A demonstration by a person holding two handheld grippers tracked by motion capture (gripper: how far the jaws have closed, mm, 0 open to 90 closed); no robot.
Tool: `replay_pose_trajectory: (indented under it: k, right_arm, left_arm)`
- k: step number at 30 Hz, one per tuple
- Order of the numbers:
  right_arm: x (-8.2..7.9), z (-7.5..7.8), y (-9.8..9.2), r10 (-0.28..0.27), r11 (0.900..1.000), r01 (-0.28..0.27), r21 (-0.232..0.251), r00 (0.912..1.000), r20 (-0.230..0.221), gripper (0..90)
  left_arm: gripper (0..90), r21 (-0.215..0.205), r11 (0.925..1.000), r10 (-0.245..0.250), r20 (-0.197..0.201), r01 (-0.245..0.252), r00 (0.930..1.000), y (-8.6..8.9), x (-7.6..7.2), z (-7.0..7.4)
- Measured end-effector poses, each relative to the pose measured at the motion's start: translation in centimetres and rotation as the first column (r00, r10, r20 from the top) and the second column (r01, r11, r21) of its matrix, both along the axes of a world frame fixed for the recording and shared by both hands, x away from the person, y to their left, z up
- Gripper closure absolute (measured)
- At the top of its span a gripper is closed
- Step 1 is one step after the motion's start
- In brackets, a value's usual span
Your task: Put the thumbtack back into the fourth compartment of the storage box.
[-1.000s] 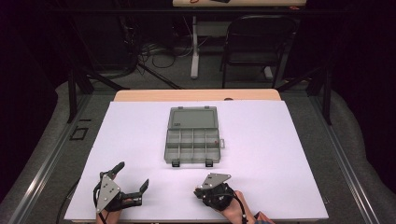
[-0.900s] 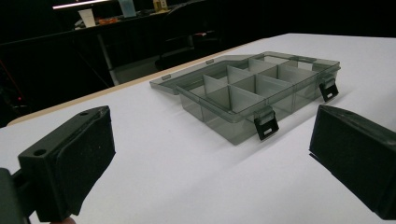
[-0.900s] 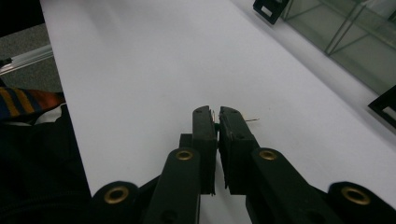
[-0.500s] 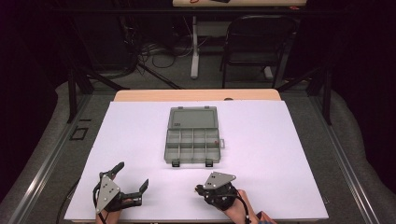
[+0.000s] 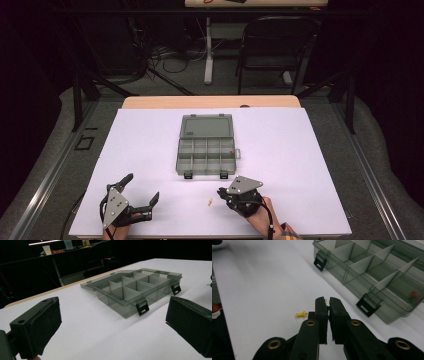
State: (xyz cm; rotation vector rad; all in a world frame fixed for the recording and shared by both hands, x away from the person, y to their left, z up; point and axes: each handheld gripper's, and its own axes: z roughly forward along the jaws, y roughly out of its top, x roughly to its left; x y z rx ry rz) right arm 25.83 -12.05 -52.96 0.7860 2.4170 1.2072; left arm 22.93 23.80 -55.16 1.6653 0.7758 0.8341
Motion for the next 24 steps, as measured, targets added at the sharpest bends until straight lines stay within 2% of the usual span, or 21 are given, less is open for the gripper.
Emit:
replay_pose_trajectory:
  k: [6, 17, 24]
  right_arm:
    - [0.9, 0.5, -0.9, -0.041, 0.999, 0.041, 0.016, 0.9988, 0.025, 85.4]
    - [2.0, 1.1, -1.5, -0.080, 0.997, 0.078, 0.028, 0.9949, 0.062, 85.4]
    - [3.2, 1.6, -1.6, -0.100, 0.994, 0.097, 0.051, 0.9927, 0.066, 85.5]
  left_arm:
    - [0.1, -0.003, 1.0000, 0.006, -0.005, -0.006, 1.0000, 0.1, 0.0, -0.1]
    - [0.1, 0.001, 1.0000, 0.009, -0.006, -0.009, 0.9999, 0.0, 0.2, -0.1]
    - [0.1, 0.007, 0.9999, 0.010, -0.008, -0.010, 0.9999, -0.1, 0.4, -0.2]
